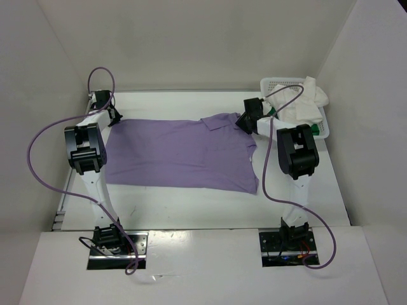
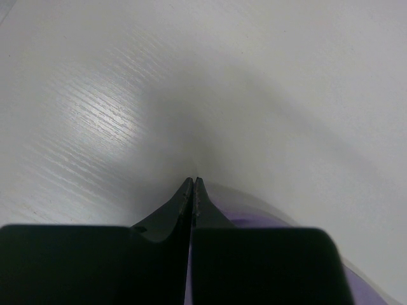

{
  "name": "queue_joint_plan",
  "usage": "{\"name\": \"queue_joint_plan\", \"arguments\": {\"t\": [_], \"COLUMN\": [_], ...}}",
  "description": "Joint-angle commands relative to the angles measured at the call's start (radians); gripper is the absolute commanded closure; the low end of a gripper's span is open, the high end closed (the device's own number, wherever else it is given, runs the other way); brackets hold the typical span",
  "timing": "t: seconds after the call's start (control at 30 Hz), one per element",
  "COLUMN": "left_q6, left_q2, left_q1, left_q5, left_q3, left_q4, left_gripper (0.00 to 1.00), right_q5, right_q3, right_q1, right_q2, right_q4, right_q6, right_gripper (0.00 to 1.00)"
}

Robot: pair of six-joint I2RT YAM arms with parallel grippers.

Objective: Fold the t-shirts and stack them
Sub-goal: Pick up the 1/3-folded T-shirt from the center of the board, then fold the 1/3-folded T-shirt at the center of the board.

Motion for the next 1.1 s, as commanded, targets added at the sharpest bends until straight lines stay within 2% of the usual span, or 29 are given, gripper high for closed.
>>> {"name": "queue_joint_plan", "arguments": {"t": [0.0,0.4,0.8,1.07], "left_q6": [-0.006,-0.006,-0.006,-0.006], "left_q2": [-0.020,-0.020,-0.020,-0.060], "left_q1": [-0.006,-0.006,-0.006,-0.006], "left_q5": [0.015,0.024,0.024,0.024], "left_q3": [-0.010,-0.010,-0.020,-0.041], "left_q4": [-0.032,-0.032,-0.041,-0.041], "left_gripper": [1.00,1.00,1.00,1.00], "right_q5": [-0.018,-0.047,-0.026,-0.008], "right_q3": [-0.012,-0.003,0.038,0.028], "right_q1": [-0.008,-0.008,-0.008,-0.008], "right_q2": [-0.050,-0.050,-0.071,-0.157], "right_q4": [0.040,0.051,0.002,-0.009], "right_q6": [0.011,0.020,0.002,-0.027], "right_gripper": [0.60,0.73,0.97,1.00]}}
